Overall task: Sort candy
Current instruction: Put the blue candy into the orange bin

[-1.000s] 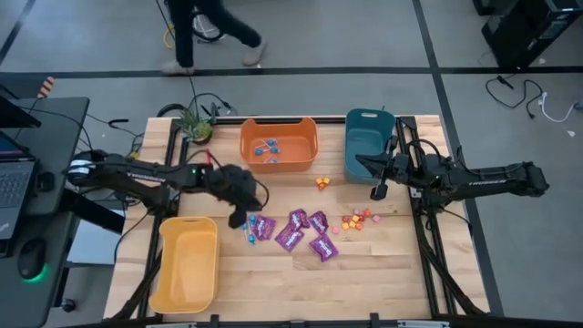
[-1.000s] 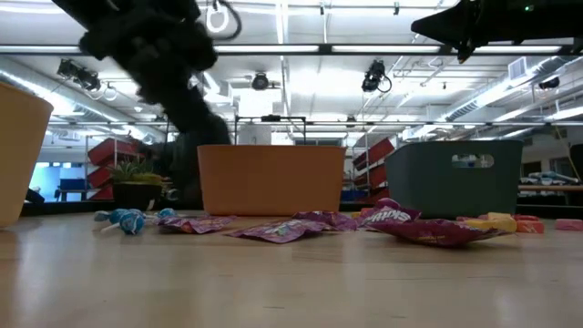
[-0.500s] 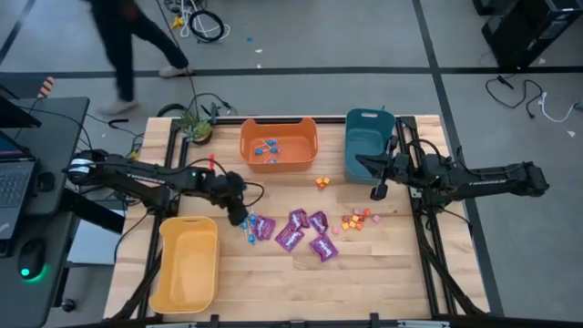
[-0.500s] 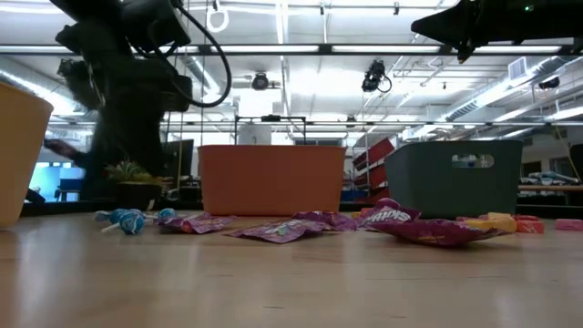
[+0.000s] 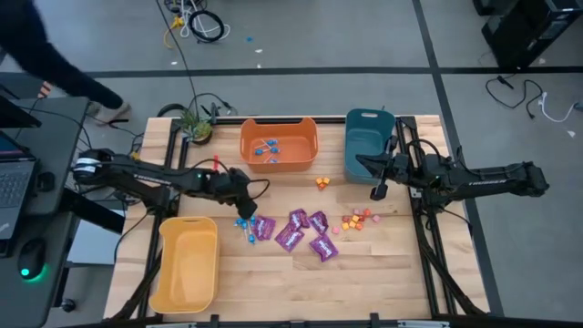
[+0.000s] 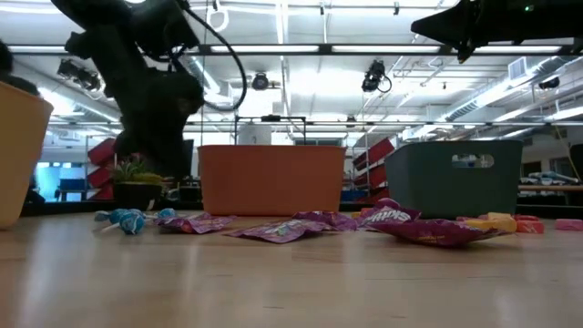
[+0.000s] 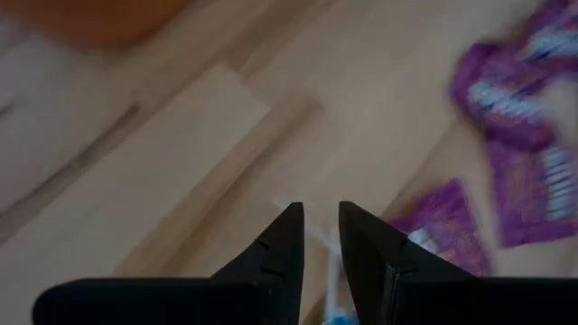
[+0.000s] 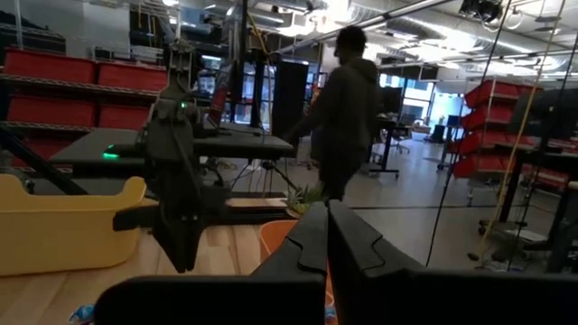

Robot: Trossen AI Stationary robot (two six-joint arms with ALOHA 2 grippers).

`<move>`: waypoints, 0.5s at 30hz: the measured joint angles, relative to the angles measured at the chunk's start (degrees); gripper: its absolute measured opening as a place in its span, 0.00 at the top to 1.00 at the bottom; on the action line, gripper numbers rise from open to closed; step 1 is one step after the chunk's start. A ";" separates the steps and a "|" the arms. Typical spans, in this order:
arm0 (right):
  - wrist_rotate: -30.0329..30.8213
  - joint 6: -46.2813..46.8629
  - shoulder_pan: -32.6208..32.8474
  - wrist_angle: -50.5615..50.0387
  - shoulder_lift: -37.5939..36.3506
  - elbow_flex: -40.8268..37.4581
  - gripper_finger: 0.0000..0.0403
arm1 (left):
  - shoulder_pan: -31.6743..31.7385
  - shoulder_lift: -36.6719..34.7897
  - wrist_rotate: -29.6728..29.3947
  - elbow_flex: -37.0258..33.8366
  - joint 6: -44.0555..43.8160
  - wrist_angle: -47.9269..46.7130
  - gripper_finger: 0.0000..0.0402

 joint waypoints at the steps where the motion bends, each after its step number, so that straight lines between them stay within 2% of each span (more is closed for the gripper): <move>1: 0.00 0.00 0.00 -0.02 -0.02 0.00 1.00 | 0.02 0.82 0.60 -0.05 -0.01 -0.05 0.81; 15: 0.00 0.00 0.00 -0.38 0.00 -0.02 1.00 | 0.00 5.10 0.90 -0.03 -2.96 0.45 0.81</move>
